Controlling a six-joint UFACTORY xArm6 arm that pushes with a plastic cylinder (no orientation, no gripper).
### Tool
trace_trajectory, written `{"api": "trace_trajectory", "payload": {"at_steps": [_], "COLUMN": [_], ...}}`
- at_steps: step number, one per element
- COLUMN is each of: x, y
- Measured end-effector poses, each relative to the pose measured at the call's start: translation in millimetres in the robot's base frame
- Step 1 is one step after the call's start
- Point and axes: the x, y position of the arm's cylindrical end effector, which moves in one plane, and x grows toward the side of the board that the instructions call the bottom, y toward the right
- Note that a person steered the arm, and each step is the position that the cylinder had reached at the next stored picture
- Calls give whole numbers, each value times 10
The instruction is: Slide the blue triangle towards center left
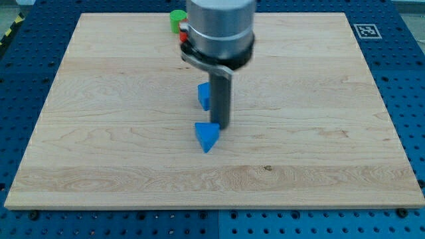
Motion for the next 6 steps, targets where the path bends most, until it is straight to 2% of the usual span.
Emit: {"api": "trace_trajectory", "payload": {"at_steps": [1, 2, 3, 4, 5, 6], "x": [130, 323, 263, -192, -284, 42], "y": [466, 556, 33, -821, -707, -243]}}
